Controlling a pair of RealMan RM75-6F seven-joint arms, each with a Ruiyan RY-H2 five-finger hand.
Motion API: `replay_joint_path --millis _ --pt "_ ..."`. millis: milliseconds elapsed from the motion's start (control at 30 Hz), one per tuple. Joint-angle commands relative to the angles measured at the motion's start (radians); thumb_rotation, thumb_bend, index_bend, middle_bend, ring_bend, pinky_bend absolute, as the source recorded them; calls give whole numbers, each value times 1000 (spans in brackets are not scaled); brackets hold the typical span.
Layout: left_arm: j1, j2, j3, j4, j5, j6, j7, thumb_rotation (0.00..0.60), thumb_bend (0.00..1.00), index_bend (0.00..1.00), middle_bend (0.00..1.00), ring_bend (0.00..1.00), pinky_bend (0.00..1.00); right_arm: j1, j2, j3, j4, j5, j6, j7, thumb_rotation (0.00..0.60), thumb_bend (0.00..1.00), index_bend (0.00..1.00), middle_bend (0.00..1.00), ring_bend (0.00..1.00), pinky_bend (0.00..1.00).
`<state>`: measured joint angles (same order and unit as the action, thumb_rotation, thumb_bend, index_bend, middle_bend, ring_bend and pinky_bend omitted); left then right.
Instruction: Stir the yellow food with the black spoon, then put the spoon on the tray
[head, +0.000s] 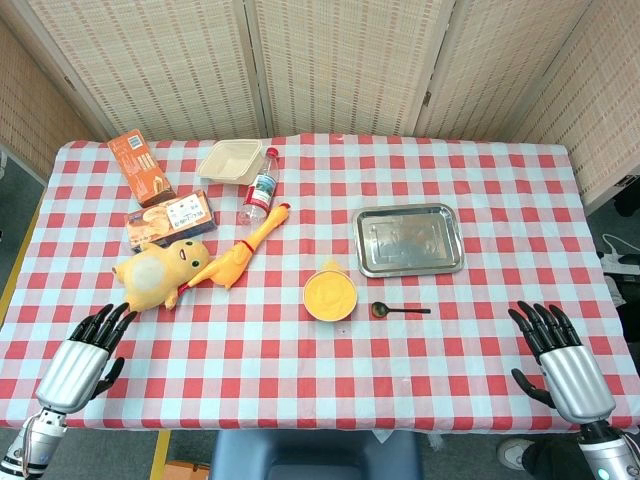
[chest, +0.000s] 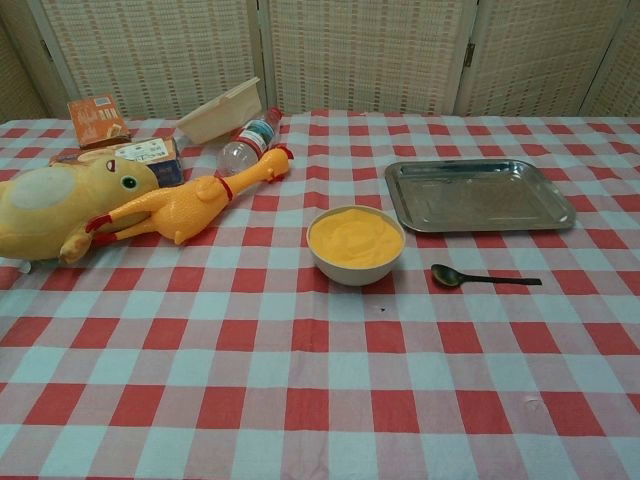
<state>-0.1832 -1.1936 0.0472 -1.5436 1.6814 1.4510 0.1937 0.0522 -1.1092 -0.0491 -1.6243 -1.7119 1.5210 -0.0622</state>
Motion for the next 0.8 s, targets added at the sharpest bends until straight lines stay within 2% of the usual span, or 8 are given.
replay_joint_path --millis 33,167,233,300,367,467,633,800 --pt "-1 0 0 -3 -2 -5 2 600 480 0 0 0 171 2 -6 0 6 1 -5 -4 600 201 0 0 0 0" --pt "-5 2 0 -16 6 -6 -2 600 480 0 0 0 171 6 -18 0 13 14 -25 -12 600 201 3 0 0 0" --pt "-5 5 -1 -17 6 -5 -9 600 480 0 0 0 171 21 -33 17 13 34 -45 -23 600 201 46 0 0 0" --pt "-6 8 -3 -14 -1 -7 -23 600 480 0 0 0 171 60 -40 40 -2 58 -101 -42 600 207 132 0 0 0" --pt "-7 11 -3 -10 -7 -13 -37 600 481 0 0 0 171 104 -44 67 -19 89 -165 -51 600 260 274 0 0 0" --pt "-9 21 -1 -15 -5 -14 -62 600 481 0 0 0 174 179 -63 112 -33 168 -287 -105 600 322 391 0 0 0" --pt "-5 34 2 -9 0 -3 -93 600 481 0 0 0 176 274 -170 169 27 284 -412 -209 600 333 451 0 0 0" --pt "-5 40 2 -2 -8 -8 -120 600 482 0 0 0 173 327 -310 208 136 372 -449 -239 600 333 471 0 0 0"
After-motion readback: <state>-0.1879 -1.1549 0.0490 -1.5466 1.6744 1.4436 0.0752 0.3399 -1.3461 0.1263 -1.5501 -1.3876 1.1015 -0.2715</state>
